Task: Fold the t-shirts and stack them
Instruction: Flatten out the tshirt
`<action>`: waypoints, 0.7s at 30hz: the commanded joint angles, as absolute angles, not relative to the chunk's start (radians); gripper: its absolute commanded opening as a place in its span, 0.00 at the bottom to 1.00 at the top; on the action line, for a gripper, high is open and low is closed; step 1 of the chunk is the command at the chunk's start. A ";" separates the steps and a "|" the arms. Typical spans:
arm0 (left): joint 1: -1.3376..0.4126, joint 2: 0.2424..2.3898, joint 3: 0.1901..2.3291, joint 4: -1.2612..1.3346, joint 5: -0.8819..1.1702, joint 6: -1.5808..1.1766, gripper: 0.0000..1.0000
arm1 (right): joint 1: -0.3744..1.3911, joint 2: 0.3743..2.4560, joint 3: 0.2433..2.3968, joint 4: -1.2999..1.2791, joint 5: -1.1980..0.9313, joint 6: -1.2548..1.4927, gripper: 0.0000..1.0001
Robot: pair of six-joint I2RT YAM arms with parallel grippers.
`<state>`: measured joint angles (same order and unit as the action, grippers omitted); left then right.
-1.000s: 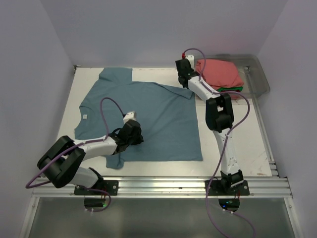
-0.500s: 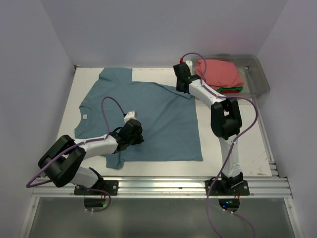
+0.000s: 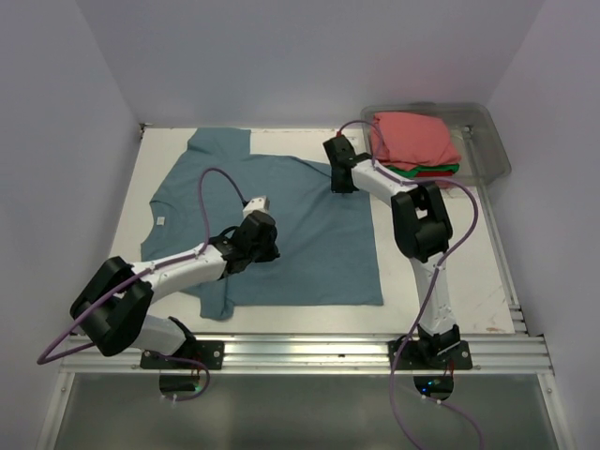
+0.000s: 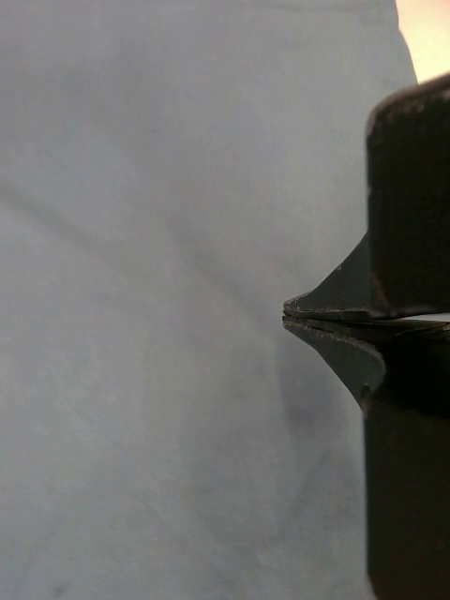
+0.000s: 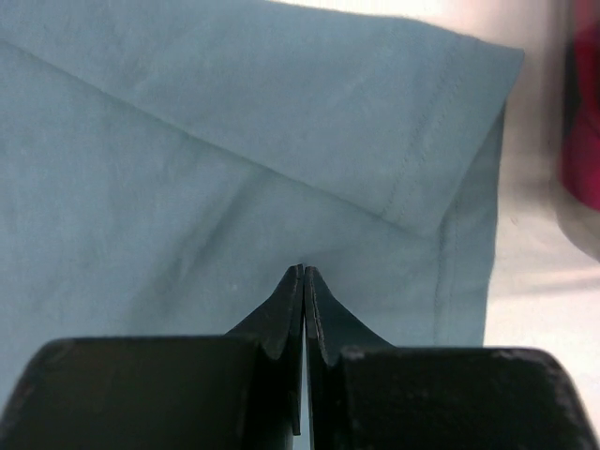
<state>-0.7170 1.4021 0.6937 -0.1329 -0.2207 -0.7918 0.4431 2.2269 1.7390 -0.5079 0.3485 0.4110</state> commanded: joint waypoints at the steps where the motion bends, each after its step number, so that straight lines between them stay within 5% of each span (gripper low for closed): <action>1: -0.738 1.385 0.759 -0.120 -0.193 -0.765 0.00 | 0.442 2.293 1.818 -0.526 0.357 0.410 0.00; 21: -0.943 1.878 0.985 0.227 -0.061 -0.739 0.00 | 0.434 2.355 1.874 -0.546 0.387 0.397 0.00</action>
<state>-0.9245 1.8599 0.9543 0.1619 -0.0715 -0.7582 0.4431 2.3501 1.8996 -0.5133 0.3679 0.4068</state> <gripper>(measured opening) 0.004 0.007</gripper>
